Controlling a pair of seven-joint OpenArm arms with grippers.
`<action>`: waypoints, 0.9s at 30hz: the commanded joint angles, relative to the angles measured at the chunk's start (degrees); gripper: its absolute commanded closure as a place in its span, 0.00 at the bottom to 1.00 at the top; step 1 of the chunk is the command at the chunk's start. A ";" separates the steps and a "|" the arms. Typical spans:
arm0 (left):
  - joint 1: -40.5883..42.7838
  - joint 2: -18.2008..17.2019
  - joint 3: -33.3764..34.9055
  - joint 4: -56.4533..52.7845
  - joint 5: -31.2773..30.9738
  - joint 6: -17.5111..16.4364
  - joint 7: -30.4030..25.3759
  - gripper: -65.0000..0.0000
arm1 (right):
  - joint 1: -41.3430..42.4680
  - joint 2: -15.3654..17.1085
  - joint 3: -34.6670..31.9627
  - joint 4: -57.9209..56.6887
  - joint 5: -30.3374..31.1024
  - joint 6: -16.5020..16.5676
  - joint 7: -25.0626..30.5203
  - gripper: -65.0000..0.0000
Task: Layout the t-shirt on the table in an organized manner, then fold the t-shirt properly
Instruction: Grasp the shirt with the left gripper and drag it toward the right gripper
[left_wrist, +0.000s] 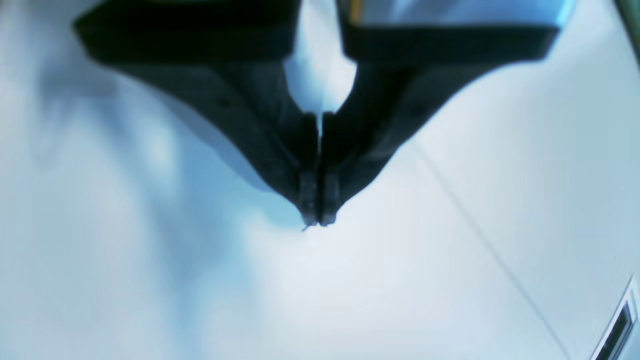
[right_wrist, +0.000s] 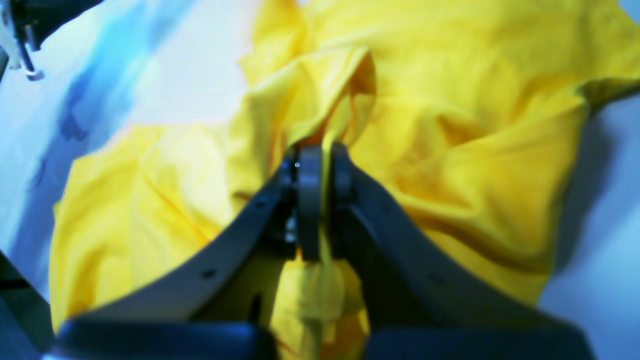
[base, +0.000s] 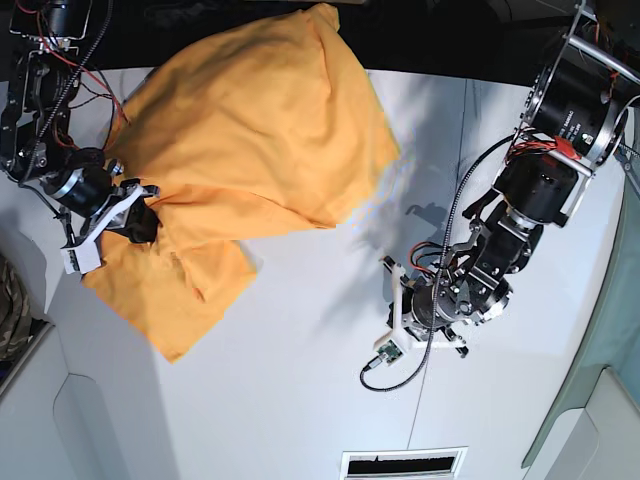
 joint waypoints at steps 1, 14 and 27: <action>-1.88 0.31 -0.07 0.83 -0.42 -0.15 -1.22 1.00 | 0.98 1.03 0.13 1.03 1.09 0.26 1.18 1.00; -1.25 -0.39 -0.04 6.34 -20.33 -14.47 9.92 0.92 | 1.20 -0.81 0.13 0.83 3.19 0.20 2.16 0.57; 15.63 -1.62 -0.04 37.99 -31.41 -15.96 21.05 0.69 | 13.09 -3.69 0.46 -5.60 -4.52 -4.92 6.32 0.56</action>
